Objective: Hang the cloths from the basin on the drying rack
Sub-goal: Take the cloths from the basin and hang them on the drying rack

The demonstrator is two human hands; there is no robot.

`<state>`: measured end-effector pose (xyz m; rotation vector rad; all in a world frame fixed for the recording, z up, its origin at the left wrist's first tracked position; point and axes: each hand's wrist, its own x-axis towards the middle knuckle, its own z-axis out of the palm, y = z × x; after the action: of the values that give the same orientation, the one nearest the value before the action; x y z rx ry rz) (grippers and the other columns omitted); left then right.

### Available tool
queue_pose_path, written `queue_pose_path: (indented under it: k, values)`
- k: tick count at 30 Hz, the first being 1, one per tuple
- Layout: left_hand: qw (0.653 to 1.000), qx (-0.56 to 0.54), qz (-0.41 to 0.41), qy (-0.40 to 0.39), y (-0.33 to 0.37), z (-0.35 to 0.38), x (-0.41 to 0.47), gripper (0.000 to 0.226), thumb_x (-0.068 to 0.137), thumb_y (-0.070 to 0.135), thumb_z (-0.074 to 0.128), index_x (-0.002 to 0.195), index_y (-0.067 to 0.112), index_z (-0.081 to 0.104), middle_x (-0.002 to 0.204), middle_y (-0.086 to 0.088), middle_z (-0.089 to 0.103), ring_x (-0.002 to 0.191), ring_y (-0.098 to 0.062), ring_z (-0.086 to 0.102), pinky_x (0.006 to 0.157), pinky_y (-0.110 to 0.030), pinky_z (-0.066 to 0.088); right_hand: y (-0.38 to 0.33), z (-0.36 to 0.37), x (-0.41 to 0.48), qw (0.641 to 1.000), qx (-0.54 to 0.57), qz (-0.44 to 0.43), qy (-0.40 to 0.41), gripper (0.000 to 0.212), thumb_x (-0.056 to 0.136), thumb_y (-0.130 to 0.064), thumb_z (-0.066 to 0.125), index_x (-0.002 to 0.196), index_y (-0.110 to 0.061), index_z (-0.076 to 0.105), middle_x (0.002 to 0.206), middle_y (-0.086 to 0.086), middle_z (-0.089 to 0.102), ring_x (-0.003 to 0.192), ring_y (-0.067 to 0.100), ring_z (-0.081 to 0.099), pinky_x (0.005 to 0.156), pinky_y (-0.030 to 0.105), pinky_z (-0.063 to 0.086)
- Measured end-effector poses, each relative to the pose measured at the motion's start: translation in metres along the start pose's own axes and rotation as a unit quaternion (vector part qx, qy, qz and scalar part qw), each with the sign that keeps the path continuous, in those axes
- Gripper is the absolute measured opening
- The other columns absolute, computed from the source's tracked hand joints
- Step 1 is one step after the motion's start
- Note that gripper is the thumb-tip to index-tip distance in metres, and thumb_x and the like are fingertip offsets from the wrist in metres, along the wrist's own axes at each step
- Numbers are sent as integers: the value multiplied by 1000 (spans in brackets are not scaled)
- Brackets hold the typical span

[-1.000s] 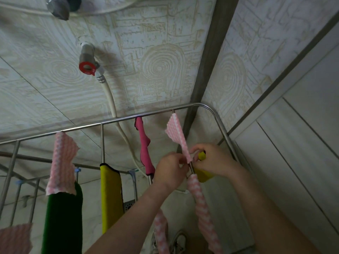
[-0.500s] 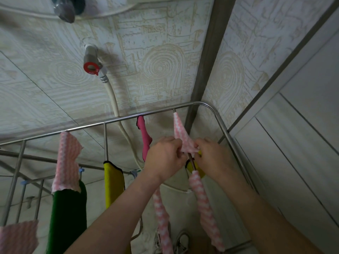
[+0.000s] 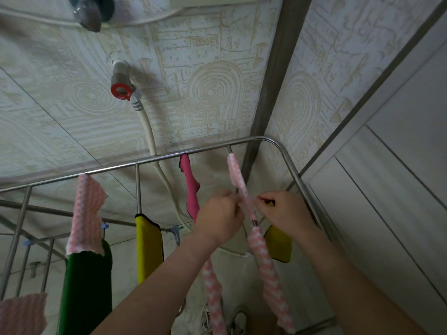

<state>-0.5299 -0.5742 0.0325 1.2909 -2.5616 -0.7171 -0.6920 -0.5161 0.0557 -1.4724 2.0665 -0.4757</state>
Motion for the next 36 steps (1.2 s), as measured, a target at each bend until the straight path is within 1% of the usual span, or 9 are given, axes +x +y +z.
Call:
queue_pose_path:
  k: [2, 5, 16, 18, 23, 26, 29, 32, 36]
  values:
    - [997, -65, 19, 34, 1, 5, 12, 48, 90, 22, 57, 136, 8, 47, 144, -12, 43, 130, -27, 44, 106, -32, 38, -5, 1, 3, 1000, -4, 6, -11, 25, 88, -48, 56, 90, -32, 74, 75, -10, 70, 66, 6, 61, 57, 25, 46]
    - [998, -65, 16, -5, 3, 10, 24, 63, 99, 28, 44, 150, 5, 16, 160, -9, 6, 147, -20, 9, 118, -27, 12, -10, 3, 10, 1000, -15, 6, -2, 20, 87, -36, 59, 98, -30, 75, 86, -8, 74, 75, 10, 65, 68, 32, 54]
    - [992, -113, -32, -41, -3, 8, 37, 68, 100, 35, 36, 151, 15, -4, 160, -1, -11, 147, -19, 10, 117, -37, 24, -21, 3, 18, 1000, -7, 17, 1, 23, 90, -32, 56, 109, -32, 69, 76, -10, 68, 68, 7, 59, 57, 23, 42]
    - [992, -114, -32, -47, -2, 6, 38, 69, 100, 33, 38, 151, 13, -5, 160, -2, -11, 147, -18, 5, 118, -36, 19, -23, -1, 17, 999, -3, 27, -24, 32, 88, -33, 57, 120, -32, 64, 76, -12, 63, 70, 7, 59, 59, 23, 42]
    - [984, -167, -51, -22, 11, -7, 26, 66, 98, 24, 46, 151, 8, 10, 160, -4, 6, 147, -15, 6, 118, -28, 15, -31, -33, 8, 996, -52, 46, -47, 44, 86, -20, 58, 130, -19, 57, 130, 4, 60, 115, 22, 58, 95, 32, 47]
    - [925, -367, -97, -14, 29, -19, 6, 45, 92, 13, 56, 136, 13, 48, 139, -6, 50, 127, -15, 47, 97, -12, 40, -41, -63, -9, 999, -40, 8, -13, 32, 89, -14, 55, 118, -23, 65, 122, -3, 64, 111, 16, 58, 92, 29, 46]
    - [849, -517, -78, -74, 47, -27, -10, 27, 84, 16, 68, 111, 15, 65, 111, 1, 65, 101, -9, 61, 91, -20, 48, -61, -92, -25, 995, 68, -67, 31, 23, 88, -13, 61, 104, -27, 68, 103, -17, 64, 98, -4, 58, 85, 18, 42]
    - [846, -528, -47, -48, 60, -33, -25, 14, 79, 14, 73, 88, 17, 62, 85, 4, 62, 81, -7, 59, 77, -22, 48, -87, -115, -41, 974, 177, -134, 51, 20, 87, -9, 65, 99, -25, 69, 99, -20, 65, 93, -15, 58, 82, 5, 41]
    - [857, -509, -57, 56, 58, -51, -50, 33, 78, 10, 76, 105, 13, 58, 101, -1, 63, 98, -10, 59, 80, -13, 46, -109, -122, -60, 910, 373, -183, 6, 20, 85, -8, 65, 96, -25, 71, 90, -2, 69, 86, 12, 64, 79, 31, 53]
